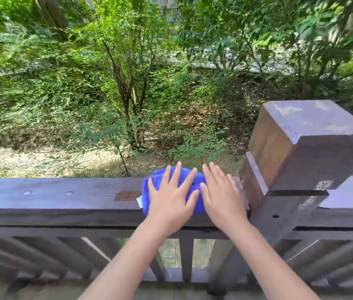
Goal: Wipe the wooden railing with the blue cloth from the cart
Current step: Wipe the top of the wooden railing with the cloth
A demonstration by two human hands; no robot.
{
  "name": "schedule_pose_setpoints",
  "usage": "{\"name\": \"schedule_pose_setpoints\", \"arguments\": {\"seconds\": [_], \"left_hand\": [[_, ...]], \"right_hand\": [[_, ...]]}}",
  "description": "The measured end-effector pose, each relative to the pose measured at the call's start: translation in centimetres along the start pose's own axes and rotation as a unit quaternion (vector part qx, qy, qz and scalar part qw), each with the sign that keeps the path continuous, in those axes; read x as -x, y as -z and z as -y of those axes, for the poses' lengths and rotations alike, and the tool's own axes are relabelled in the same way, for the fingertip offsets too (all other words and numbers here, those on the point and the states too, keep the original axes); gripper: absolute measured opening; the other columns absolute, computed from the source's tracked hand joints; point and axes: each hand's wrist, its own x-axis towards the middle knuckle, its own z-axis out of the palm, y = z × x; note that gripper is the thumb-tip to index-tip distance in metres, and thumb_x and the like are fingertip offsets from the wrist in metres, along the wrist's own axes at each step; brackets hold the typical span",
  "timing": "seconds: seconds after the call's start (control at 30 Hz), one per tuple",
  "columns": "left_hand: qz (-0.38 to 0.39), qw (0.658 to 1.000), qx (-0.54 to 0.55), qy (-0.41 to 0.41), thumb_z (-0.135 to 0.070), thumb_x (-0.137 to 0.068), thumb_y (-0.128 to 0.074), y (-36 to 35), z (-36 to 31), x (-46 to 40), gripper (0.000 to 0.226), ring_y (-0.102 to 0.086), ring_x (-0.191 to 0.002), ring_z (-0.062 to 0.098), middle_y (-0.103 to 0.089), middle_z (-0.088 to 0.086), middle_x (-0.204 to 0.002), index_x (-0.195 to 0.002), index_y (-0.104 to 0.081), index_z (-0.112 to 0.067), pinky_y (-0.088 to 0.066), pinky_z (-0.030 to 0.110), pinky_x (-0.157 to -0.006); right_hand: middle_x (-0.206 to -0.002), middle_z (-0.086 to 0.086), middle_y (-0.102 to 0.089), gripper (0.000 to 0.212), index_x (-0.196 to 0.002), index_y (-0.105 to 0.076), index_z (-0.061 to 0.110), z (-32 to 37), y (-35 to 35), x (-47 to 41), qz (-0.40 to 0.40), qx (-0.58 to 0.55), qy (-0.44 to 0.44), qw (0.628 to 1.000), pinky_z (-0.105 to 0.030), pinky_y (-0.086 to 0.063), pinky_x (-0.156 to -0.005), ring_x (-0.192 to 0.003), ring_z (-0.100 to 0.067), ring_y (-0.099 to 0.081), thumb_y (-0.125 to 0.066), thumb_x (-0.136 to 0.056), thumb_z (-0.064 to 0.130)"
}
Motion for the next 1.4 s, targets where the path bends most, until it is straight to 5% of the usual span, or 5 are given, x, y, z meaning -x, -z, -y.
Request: {"name": "schedule_pose_setpoints", "arguments": {"seconds": [0.3,0.6,0.87,1.13,1.4], "left_hand": [[-0.007,0.997,-0.069,-0.037,-0.060,-0.085,-0.022,0.0,2.4,-0.1,0.055,-0.013,-0.144,0.018,-0.017,-0.007,-0.157,-0.138,-0.025,-0.045,-0.017,0.058,-0.112],[-0.064,0.993,-0.076,0.064,-0.057,-0.080,-0.019,3.8,14.5,3.2,0.061,-0.031,-0.139,0.021,-0.036,-0.002,-0.150,-0.133,-0.042,-0.038,-0.028,0.052,-0.109],[-0.071,0.931,-0.058,0.355,-0.056,-0.087,-0.027,4.6,18.2,3.0,0.050,-0.012,-0.144,0.024,-0.024,0.002,-0.154,-0.135,-0.033,-0.042,-0.012,0.066,-0.108],[-0.080,0.988,-0.084,0.099,-0.059,-0.082,-0.020,5.2,21.4,6.1,0.060,-0.020,-0.143,0.021,-0.029,-0.004,-0.153,-0.135,-0.037,-0.039,-0.019,0.053,-0.113],[-0.102,0.984,-0.092,0.112,-0.057,-0.077,-0.024,9.7,36.0,9.2,0.063,-0.033,-0.137,0.019,-0.039,-0.003,-0.148,-0.131,-0.047,-0.034,-0.028,0.049,-0.110]], "right_hand": [[-0.156,-0.009,-0.019,0.062,-0.144,-0.021,0.013,-1.2,-0.3,0.7,-0.010,0.074,-0.027,0.997,-0.037,-0.008,-0.119,-0.144,-0.019,-0.012,-0.022,-0.094,0.050],[-0.156,-0.017,-0.010,0.073,-0.146,-0.009,0.018,3.1,-2.4,-0.3,0.037,0.104,-0.027,0.994,-0.055,0.000,-0.115,-0.145,-0.030,0.000,-0.014,-0.088,0.062],[-0.156,-0.016,-0.013,0.068,-0.146,-0.008,0.017,11.0,-6.1,-2.1,0.062,0.101,0.047,0.992,-0.060,0.000,-0.112,-0.144,-0.032,-0.005,-0.016,-0.091,0.056],[-0.153,-0.013,-0.022,0.062,-0.145,-0.015,0.020,17.8,-9.3,-3.9,0.050,0.102,0.088,0.990,-0.063,-0.005,-0.111,-0.142,-0.028,-0.015,-0.025,-0.090,0.047],[-0.156,-0.015,-0.015,0.075,-0.146,-0.009,0.019,27.2,-13.5,-4.7,0.064,0.113,0.109,0.985,-0.065,-0.001,-0.109,-0.143,-0.031,-0.007,-0.017,-0.086,0.064]]}}
